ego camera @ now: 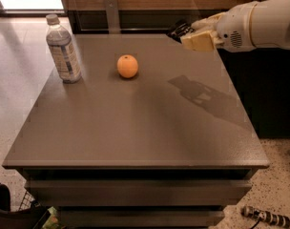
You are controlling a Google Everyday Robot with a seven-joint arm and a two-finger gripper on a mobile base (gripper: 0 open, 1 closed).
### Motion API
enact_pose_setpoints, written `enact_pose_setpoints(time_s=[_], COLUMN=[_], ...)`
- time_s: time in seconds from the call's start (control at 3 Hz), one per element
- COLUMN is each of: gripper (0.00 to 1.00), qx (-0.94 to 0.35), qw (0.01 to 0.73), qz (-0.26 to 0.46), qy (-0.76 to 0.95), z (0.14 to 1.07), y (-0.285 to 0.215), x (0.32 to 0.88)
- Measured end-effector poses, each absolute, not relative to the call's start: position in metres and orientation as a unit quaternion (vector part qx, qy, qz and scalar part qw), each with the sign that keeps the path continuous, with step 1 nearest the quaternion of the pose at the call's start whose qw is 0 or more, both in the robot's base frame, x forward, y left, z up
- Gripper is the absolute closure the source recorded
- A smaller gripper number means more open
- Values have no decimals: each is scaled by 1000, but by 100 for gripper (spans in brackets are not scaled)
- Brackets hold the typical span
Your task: Move rxbar chocolate near blue plastic bottle
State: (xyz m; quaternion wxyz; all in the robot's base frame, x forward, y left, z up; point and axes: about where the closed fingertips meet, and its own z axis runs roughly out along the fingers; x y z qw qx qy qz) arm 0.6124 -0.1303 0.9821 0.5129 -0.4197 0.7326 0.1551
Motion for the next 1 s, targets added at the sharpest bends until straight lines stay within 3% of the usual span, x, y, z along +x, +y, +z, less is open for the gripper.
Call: enact_pose_setpoints(time_s=[0.33,1.0], gripper=[100,100], qx=[-452,-524], qw=[501,479], qz=[184,243], qy=[715,661], z=[970,937], y=[-56,37], x=[573,554])
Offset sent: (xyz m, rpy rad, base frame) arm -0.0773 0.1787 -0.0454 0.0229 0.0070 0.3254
